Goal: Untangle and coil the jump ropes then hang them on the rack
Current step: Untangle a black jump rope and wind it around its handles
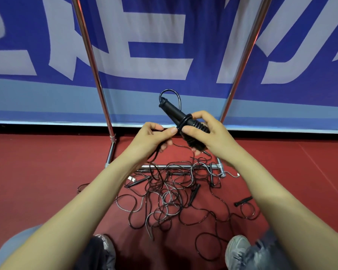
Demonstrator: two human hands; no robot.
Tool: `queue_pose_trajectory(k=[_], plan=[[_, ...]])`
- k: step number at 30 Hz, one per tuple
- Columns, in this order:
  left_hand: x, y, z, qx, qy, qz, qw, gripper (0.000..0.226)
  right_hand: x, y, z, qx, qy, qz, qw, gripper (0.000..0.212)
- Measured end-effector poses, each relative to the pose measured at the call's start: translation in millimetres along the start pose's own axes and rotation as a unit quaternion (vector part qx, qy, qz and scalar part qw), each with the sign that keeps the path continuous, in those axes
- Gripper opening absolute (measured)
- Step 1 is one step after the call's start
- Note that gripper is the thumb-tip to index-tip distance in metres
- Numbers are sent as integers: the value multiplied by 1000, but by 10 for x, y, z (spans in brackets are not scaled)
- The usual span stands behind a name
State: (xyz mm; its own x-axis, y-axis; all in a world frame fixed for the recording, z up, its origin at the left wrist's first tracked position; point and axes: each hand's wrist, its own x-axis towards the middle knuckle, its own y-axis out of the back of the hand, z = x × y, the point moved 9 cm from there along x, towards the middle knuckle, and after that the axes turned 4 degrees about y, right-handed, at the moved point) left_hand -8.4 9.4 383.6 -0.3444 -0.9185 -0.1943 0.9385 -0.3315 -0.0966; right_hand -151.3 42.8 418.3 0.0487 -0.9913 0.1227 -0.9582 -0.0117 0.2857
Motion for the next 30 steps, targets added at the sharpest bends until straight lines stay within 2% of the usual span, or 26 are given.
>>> queue_pose_trajectory(k=[3, 7, 11, 14, 17, 20, 21, 24, 30], plan=[[-6, 41, -50, 3, -3, 35, 999, 45, 3, -69, 84, 40, -19, 15, 999, 21], [2, 46, -173, 10, 24, 36, 999, 51, -38, -97, 191, 72, -60, 55, 994, 32], [33, 63, -225, 75, 40, 27, 996, 61, -48, -37, 213, 73, -76, 94, 990, 36], [25, 31, -233, 129, 45, 10, 991, 58, -43, -8, 217, 72, -80, 107, 988, 31], [29, -2, -184, 149, 23, -44, 988, 48, -15, 45, 203, 96, -81, 114, 985, 27], [46, -23, -103, 92, -12, -106, 990, 12, 24, 177, 178, 137, -77, 129, 979, 25], [59, -8, -97, 58, -11, -113, 992, 7, 31, 209, 168, 144, -74, 130, 978, 25], [92, 40, -121, -2, 8, -111, 994, 15, 31, 200, 113, 150, -60, 99, 982, 26], [106, 56, -101, -3, -11, -128, 992, 32, 26, 185, 81, 166, -59, 48, 983, 42]])
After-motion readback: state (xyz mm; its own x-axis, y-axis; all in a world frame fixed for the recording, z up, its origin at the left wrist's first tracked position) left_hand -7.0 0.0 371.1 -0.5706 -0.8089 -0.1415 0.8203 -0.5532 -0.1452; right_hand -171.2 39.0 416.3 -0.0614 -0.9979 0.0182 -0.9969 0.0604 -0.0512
